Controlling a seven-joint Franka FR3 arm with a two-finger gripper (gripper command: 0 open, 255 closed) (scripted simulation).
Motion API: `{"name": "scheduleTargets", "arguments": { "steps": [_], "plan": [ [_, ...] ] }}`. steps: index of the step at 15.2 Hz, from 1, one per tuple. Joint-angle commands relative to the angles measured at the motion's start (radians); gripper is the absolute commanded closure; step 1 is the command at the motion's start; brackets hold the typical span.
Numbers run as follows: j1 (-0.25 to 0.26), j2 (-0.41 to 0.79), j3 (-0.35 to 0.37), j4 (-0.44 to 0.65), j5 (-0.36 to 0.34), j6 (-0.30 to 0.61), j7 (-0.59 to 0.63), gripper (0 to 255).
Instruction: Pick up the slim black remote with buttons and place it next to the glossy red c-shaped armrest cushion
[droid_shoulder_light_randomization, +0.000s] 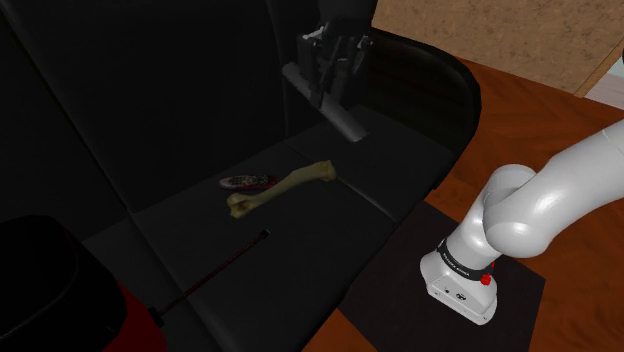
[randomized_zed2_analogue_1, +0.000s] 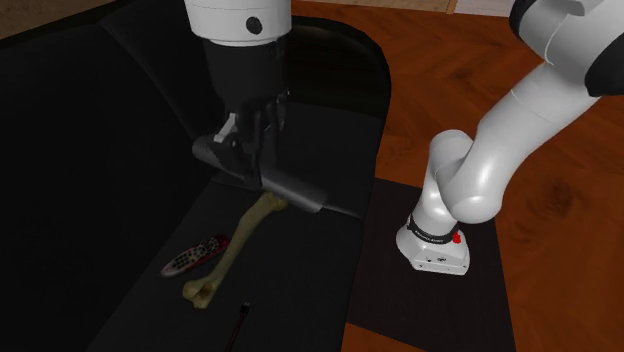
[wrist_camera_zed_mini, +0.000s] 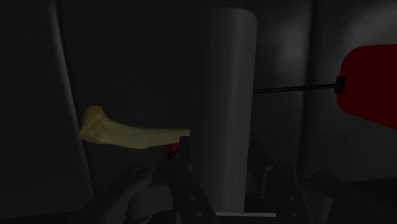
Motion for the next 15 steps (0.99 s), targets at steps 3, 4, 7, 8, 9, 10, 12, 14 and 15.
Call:
{"name": "scheduleTargets", "arguments": {
  "steps": [3,4,7,8,9,10,12,14,15],
  "plan": [
    [0.028,0.023,0.076,0.024,0.01,0.014,0.106,255],
    [0.035,0.031,0.096,0.034,0.011,0.016,0.133,255],
    [0.055,0.064,0.158,0.071,0.007,0.022,0.216,255],
    [0.061,0.078,0.18,0.085,0.004,0.024,0.245,255],
    [0.068,0.094,0.202,0.101,-0.001,0.026,0.275,255],
    [0.075,0.111,0.225,0.119,-0.007,0.027,0.305,255],
    [0.089,0.151,0.271,0.158,-0.026,0.03,0.368,255],
    [0.107,0.199,0.319,0.202,-0.053,0.032,0.434,255],
    [0.122,0.239,0.355,0.239,-0.079,0.032,0.485,255]
  ]
}}
